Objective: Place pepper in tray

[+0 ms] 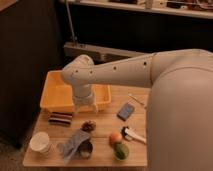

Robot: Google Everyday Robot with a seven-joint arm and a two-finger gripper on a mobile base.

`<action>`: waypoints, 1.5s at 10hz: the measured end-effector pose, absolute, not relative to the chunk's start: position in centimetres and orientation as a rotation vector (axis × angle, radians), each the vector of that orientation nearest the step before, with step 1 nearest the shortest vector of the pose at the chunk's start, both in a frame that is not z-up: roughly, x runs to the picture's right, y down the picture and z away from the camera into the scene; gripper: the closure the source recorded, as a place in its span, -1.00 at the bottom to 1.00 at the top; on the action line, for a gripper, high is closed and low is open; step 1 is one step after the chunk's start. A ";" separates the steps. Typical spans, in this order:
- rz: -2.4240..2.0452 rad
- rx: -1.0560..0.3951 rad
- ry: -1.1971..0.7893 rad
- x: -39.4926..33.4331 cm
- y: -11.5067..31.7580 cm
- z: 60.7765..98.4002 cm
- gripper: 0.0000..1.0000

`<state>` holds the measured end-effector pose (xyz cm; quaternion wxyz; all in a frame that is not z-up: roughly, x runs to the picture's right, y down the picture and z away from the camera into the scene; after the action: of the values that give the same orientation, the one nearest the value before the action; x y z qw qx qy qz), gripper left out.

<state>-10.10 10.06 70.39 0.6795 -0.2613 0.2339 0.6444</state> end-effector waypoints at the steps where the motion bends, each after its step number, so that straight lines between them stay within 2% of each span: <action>1: 1.447 -0.587 0.525 -10.1 10.1 70.4 -0.30; 6: 1.433 -0.575 0.518 -9.9 10.2 69.8 -0.30; 10: 1.429 -0.617 0.405 -6.7 12.3 66.2 -0.30; 13: 1.387 -0.660 0.325 -7.6 15.4 62.4 -0.30; 15: 1.315 -0.738 0.314 -8.3 17.1 60.0 -0.30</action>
<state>-8.29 17.13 59.95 0.7179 -0.3337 0.1419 0.5943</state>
